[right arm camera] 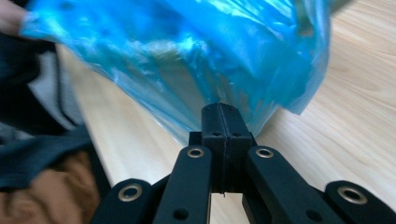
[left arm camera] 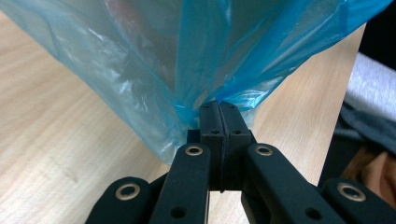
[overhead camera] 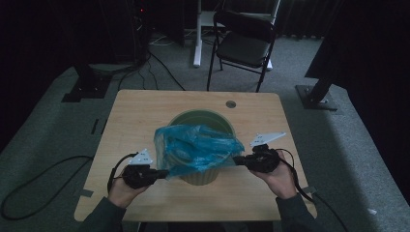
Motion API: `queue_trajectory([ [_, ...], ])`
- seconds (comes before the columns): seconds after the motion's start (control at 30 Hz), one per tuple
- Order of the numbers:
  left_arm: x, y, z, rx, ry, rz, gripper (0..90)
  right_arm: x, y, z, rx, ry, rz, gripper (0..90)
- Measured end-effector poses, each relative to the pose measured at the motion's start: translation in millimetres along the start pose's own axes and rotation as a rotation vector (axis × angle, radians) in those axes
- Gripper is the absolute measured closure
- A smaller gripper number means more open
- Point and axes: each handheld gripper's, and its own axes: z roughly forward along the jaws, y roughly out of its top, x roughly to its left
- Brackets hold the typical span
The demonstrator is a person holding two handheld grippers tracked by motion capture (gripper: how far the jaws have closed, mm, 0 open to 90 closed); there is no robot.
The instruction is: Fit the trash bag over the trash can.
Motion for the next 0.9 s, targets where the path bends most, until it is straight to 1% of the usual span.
queue_trajectory([
  [0.03,-0.2,-0.7,4.9,0.022,0.007,0.007,90.0,-3.9,-1.2,2.1,0.007,-0.013,0.014,90.0],
  [0.1,2.8,-1.3,7.3,0.022,0.009,-0.008,90.0,-7.9,-3.0,3.4,0.005,-0.032,0.033,90.0],
  [0.13,6.3,-1.6,6.8,0.017,0.019,-0.025,90.0,-9.2,-3.3,3.1,0.002,-0.039,0.039,90.0],
  [0.17,6.3,-1.6,6.8,0.017,0.019,-0.025,90.0,-9.2,-3.3,3.1,0.002,-0.039,0.039,90.0],
  [0.2,13.5,-2.8,3.1,-0.001,0.028,-0.063,90.0,-12.4,-3.2,1.0,-0.006,-0.066,0.06,90.0],
  [0.3,21.7,-5.5,-5.9,-0.034,0.033,-0.103,89.5,-15.9,-3.5,-2.7,-0.024,-0.073,0.077,90.0],
  [0.33,23.5,-6.0,-9.2,-0.046,0.039,-0.112,85.7,-16.3,-3.6,-3.7,-0.027,-0.072,0.078,90.0],
  [0.37,23.5,-6.0,-9.2,-0.046,0.039,-0.112,80.4,-16.3,-3.6,-3.7,-0.027,-0.072,0.078,90.0],
  [0.4,25.1,-6.9,-16.6,-0.078,0.03,-0.115,80.4,-16.4,-3.7,-4.7,-0.033,-0.074,0.077,90.0],
  [0.43,25.8,-7.0,-19.7,-0.087,0.024,-0.113,70.2,-16.0,-3.8,-7.0,-0.05,-0.069,0.072,83.7],
  [0.5,26.0,-7.5,-28.1,-0.119,0.007,-0.113,64.3,-14.9,-3.4,-10.2,-0.064,-0.053,0.055,75.6],
  [0.53,26.2,-7.8,-32.2,-0.134,-0.011,-0.111,61.6,-13.8,-3.1,-12.5,-0.07,-0.038,0.045,71.7],
  [0.57,26.2,-7.8,-32.2,-0.134,-0.011,-0.111,59.3,-13.8,-3.1,-12.5,-0.07,-0.038,0.045,71.7],
  [0.6,26.2,-7.8,-32.2,-0.134,-0.011,-0.111,59.3,-12.5,-2.7,-15.0,-0.08,-0.034,0.035,67.6],
  [0.63,25.1,-7.6,-43.4,-0.168,-0.009,-0.098,56.0,-9.7,-1.8,-21.3,-0.104,-0.018,0.014,63.3],
  [0.7,25.7,-6.0,-49.9,-0.196,0.01,-0.097,54.6,-8.3,-1.2,-27.1,-0.125,-0.004,0.003,59.4],
  [0.83,28.3,1.4,-60.6,-0.264,0.063,-0.096,53.6,-9.6,-1.3,-36.0,-0.163,0.002,-0.001,57.3],
  [0.87,28.3,1.4,-60.6,-0.264,0.063,-0.096,53.2,-10.8,-1.7,-38.1,-0.172,0.012,0.002,57.0],
  [0.9,30.1,7.0,-65.8,-0.307,0.092,-0.098,53.1,-12.0,-2.3,-40.8,-0.188,0.018,0.002,57.0],
])
